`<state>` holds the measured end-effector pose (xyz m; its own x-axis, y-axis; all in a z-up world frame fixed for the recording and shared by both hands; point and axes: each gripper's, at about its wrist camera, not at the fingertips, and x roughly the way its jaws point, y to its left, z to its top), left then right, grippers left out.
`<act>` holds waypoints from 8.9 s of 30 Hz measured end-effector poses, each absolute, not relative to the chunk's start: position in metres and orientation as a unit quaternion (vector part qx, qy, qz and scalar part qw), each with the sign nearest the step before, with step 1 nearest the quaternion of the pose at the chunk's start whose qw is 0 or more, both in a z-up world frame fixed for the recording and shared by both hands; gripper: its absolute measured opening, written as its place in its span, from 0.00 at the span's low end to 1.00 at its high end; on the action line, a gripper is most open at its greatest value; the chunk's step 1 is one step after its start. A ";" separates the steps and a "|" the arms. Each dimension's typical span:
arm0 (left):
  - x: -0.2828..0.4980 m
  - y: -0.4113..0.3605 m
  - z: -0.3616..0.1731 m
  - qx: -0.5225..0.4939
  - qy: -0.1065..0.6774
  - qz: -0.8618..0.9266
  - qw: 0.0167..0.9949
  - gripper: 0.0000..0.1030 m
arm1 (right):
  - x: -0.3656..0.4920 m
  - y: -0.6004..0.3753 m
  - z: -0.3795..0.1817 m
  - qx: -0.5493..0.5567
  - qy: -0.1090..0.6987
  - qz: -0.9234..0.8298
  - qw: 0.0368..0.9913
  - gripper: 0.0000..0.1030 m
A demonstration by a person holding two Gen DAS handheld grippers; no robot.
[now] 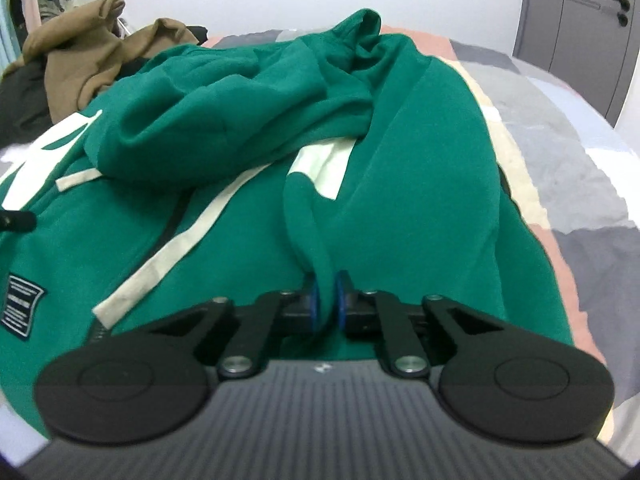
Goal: Fold large clothes
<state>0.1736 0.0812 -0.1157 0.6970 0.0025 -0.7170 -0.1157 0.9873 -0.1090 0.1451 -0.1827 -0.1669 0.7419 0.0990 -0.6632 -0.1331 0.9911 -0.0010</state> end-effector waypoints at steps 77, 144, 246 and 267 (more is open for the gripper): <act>0.167 0.110 0.007 -0.081 0.261 0.125 0.954 0.49 | 0.169 -0.285 -0.015 0.112 0.189 0.044 0.975 0.49; 0.298 0.157 -0.162 -0.216 0.292 0.055 0.930 0.49 | 0.644 -0.052 -0.037 -0.077 0.155 0.025 0.985 0.24; 0.125 0.156 -0.122 -0.362 0.349 0.024 0.864 0.54 | 0.152 -0.109 -0.140 -0.036 0.321 0.398 0.859 0.72; 0.136 0.124 -0.123 -0.351 0.356 -0.107 0.859 0.59 | 0.177 -0.130 -0.146 0.041 0.358 0.380 0.852 0.29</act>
